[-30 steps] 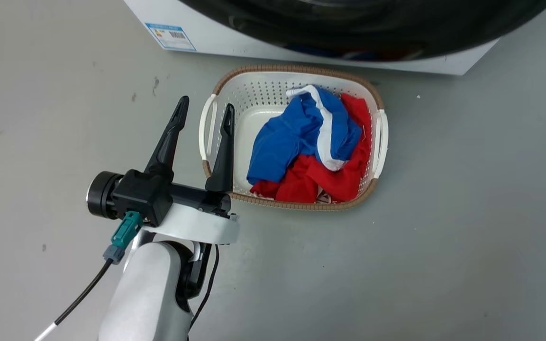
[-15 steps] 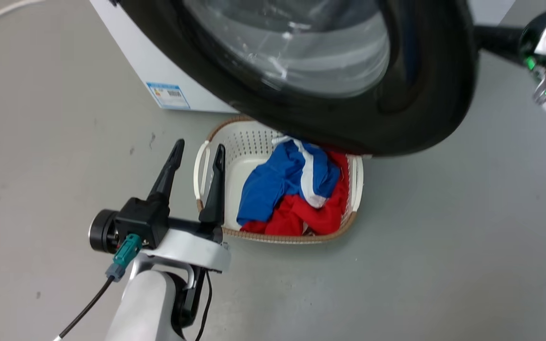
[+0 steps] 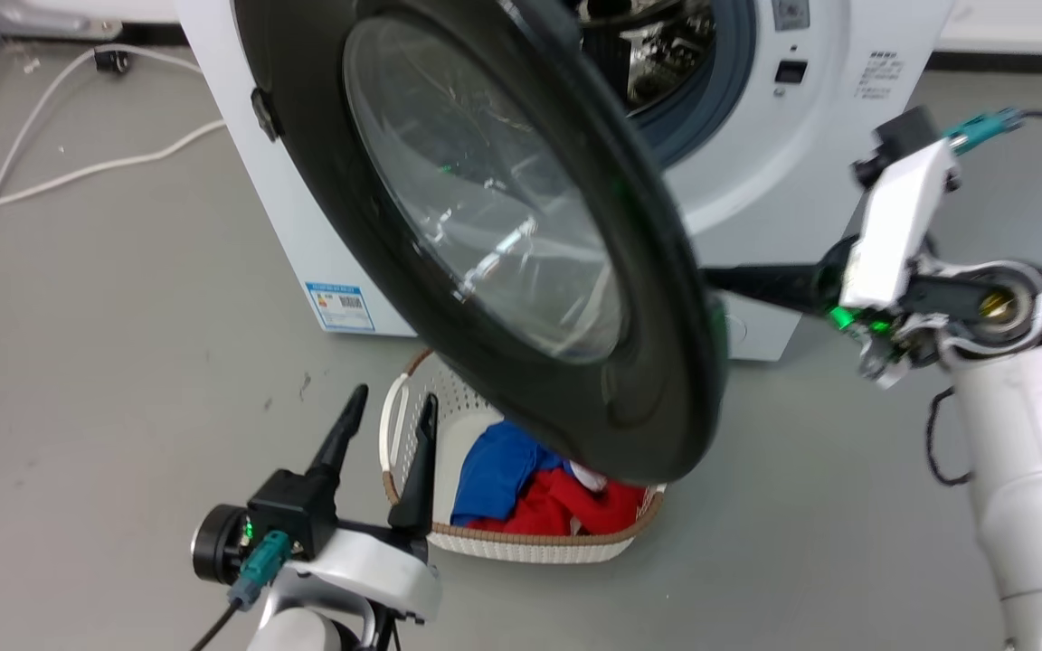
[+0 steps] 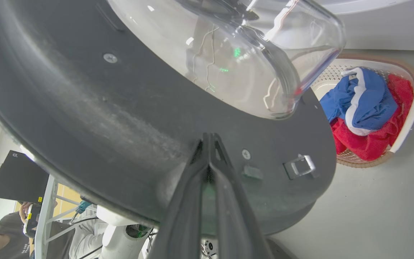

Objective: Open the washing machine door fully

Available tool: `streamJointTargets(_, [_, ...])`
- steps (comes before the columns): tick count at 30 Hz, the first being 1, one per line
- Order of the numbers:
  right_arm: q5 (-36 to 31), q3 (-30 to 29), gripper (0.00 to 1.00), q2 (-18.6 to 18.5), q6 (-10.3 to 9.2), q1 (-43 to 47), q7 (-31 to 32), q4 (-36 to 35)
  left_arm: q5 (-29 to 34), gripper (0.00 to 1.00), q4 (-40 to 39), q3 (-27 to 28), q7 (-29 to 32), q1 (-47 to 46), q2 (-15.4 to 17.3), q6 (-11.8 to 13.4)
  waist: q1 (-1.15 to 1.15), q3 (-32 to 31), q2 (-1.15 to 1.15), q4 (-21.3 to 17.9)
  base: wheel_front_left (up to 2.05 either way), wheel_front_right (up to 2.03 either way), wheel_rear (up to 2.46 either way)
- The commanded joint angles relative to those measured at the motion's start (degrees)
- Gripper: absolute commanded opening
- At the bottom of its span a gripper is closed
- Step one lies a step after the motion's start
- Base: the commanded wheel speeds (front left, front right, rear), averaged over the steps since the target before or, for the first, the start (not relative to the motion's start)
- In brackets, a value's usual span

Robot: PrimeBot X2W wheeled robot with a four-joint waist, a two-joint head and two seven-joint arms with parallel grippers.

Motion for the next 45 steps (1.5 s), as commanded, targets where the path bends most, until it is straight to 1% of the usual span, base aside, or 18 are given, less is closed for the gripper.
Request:
streamJointTargets(1, [-0.1,0.5,0.00,1.1,0.14,1.2,0.3,-0.5,0.1,1.00,0.2,-0.2,-0.1,0.7,0.0,-0.3,0.01,-1.6,0.00,-0.1,0.00,0.00,0.00])
streamJointTargets(5, [-0.6,1.2,0.00,3.3,0.14,3.7,1.5,-1.7,0.3,1.00,0.9,-0.9,-0.1,1.9,0.1,-0.9,0.01,-3.1,0.00,0.0,0.00,0.00,0.00])
streamJointTargets(10, [0.3,2.7,0.00,5.5,0.14,6.8,2.2,-3.5,0.2,1.00,1.7,-0.9,-0.1,2.7,0.2,-1.1,0.01,-4.9,0.00,0.6,0.00,0.00,0.00])
streamJointTargets(15, [1.3,5.3,0.00,6.1,0.14,9.5,1.4,-5.2,0.1,1.00,2.2,-0.6,-0.1,3.2,0.2,-1.1,0.01,-6.0,0.00,1.1,0.00,0.00,0.00])
streamJointTargets(21, [3.7,8.6,0.00,6.2,0.14,11.2,-1.5,-6.4,0.0,1.00,2.6,-0.4,-0.1,3.6,0.2,-1.2,0.01,-6.8,0.00,1.4,0.00,0.00,0.00])
streamJointTargets(27, [5.1,9.0,0.00,6.1,0.14,12.4,-7.7,-6.2,-0.3,1.00,2.6,0.2,-0.1,4.2,0.2,-1.2,0.01,-7.3,0.00,1.0,0.00,0.00,0.00])
streamJointTargets(33, [4.4,4.8,0.00,5.8,0.14,15.5,-18.0,-9.1,-0.2,1.00,2.7,1.0,-0.1,4.6,0.2,-1.0,0.01,-7.9,0.00,0.0,0.00,0.00,0.00])
streamJointTargets(39, [2.7,-1.3,0.00,3.9,0.14,22.9,-29.3,-14.7,-0.3,1.00,2.8,1.9,-0.1,5.3,0.2,-0.9,0.01,-8.5,0.00,-1.0,0.00,0.00,0.00])
streamJointTargets(45, [1.2,-7.1,0.00,3.5,0.14,34.4,-38.1,-20.0,-0.4,1.00,2.8,3.2,-0.1,6.0,0.5,-0.8,0.01,-9.2,0.00,-1.8,0.00,0.00,0.00])
